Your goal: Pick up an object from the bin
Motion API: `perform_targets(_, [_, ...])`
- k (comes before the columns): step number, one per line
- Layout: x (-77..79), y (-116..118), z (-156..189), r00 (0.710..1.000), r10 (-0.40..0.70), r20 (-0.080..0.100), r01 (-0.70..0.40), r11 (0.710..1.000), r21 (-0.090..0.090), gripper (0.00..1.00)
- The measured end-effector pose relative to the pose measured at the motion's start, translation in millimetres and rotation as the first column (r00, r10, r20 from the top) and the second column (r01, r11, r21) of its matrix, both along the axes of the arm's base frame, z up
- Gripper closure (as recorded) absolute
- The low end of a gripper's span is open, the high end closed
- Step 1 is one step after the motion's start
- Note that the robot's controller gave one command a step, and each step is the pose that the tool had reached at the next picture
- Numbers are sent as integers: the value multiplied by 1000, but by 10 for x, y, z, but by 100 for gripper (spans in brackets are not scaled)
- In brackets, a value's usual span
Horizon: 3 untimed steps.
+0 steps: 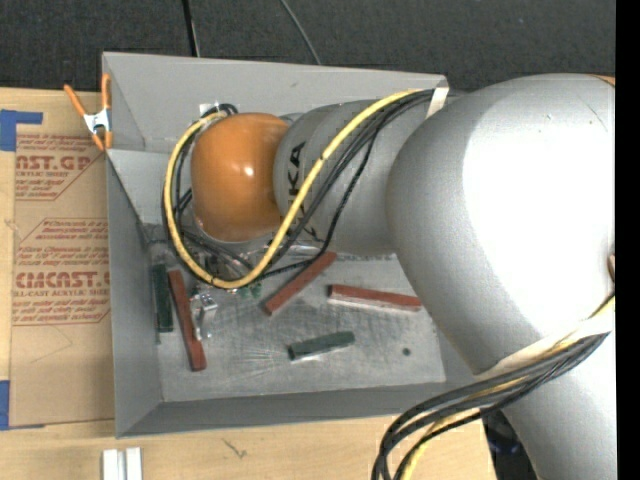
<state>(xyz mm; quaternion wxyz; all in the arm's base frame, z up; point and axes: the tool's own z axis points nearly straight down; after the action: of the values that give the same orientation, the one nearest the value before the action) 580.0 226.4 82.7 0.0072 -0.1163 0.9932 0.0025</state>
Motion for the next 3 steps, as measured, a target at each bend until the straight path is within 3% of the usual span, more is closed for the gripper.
perform_targets(1, [89, 58, -23, 991, 134, -7, -134, 991, -3, 0])
perform_targets(2, [106, 99, -39, 990, 143, -8, -143, 990, -3, 0])
perform_targets(3, [-9, 59, -107, 837, 547, -7, -547, 837, -7, 0])
